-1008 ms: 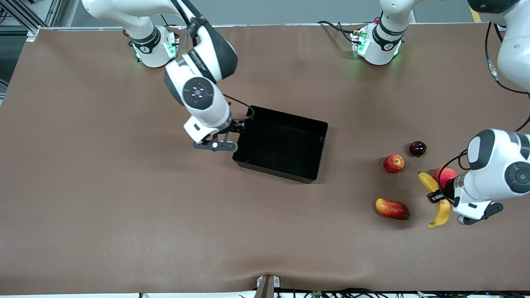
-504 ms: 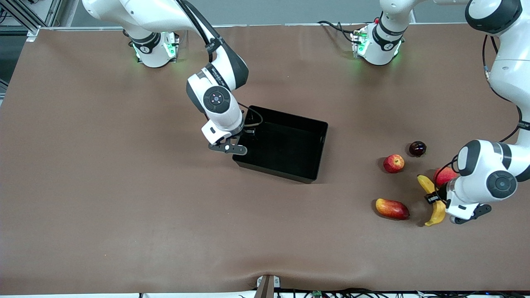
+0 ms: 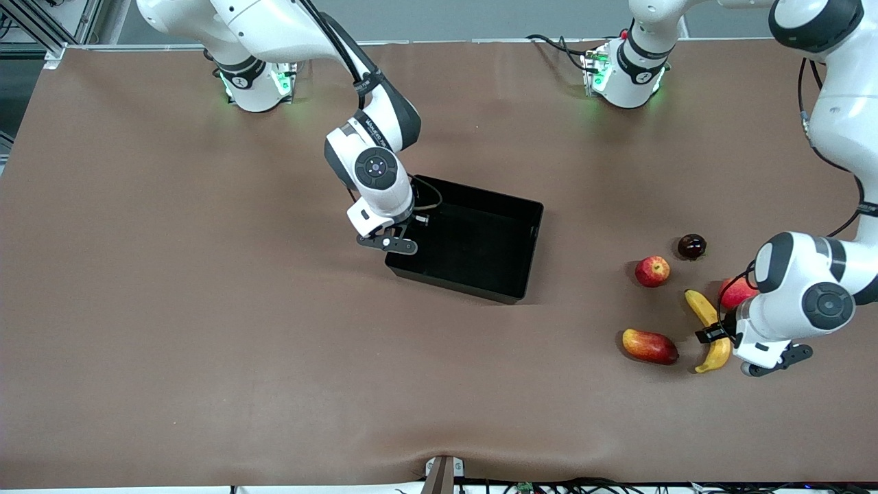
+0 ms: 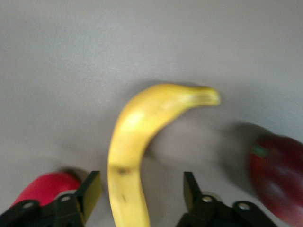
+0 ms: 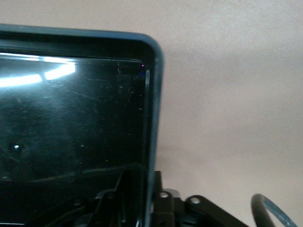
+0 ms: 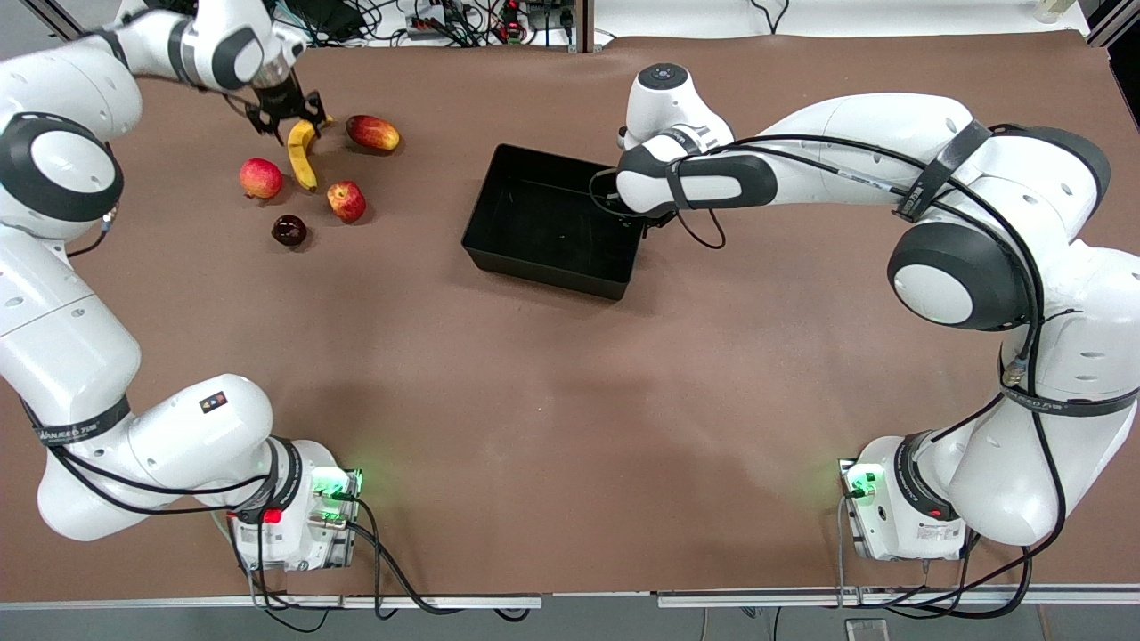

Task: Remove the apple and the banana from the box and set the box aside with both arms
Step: 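Lower the banana beside the mango and open the left gripper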

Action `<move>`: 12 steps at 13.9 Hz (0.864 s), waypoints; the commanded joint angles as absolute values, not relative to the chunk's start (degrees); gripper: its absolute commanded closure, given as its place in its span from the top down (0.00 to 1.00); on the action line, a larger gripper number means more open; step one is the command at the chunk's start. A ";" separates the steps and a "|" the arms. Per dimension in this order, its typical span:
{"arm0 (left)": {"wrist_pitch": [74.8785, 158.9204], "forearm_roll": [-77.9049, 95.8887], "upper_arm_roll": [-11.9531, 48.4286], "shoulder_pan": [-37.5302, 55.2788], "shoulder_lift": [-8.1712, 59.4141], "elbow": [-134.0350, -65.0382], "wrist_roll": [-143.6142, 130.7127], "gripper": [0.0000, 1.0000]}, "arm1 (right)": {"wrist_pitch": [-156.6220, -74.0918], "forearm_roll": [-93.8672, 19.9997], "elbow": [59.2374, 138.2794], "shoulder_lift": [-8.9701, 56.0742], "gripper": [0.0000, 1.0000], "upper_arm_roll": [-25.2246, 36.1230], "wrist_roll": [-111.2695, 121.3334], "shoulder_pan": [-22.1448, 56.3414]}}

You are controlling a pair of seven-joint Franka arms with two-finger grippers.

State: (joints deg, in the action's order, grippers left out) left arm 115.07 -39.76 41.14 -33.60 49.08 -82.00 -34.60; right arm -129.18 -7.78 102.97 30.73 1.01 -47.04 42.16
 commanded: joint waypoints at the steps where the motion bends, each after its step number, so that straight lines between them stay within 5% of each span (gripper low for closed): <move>1: 108.64 -37.19 49.71 -37.59 39.59 -82.62 -32.87 1.00 | -125.79 -8.09 102.40 29.19 0.00 1.32 -48.16 41.75; 5: 100.57 -34.11 61.06 -44.81 29.99 -82.62 -29.37 1.00 | -116.40 -7.82 98.45 24.53 0.00 1.49 -46.50 36.58; 12: 88.26 -24.79 70.92 -55.81 20.57 -81.56 -20.66 1.00 | -102.06 -7.82 97.82 14.42 0.00 1.49 -29.73 20.07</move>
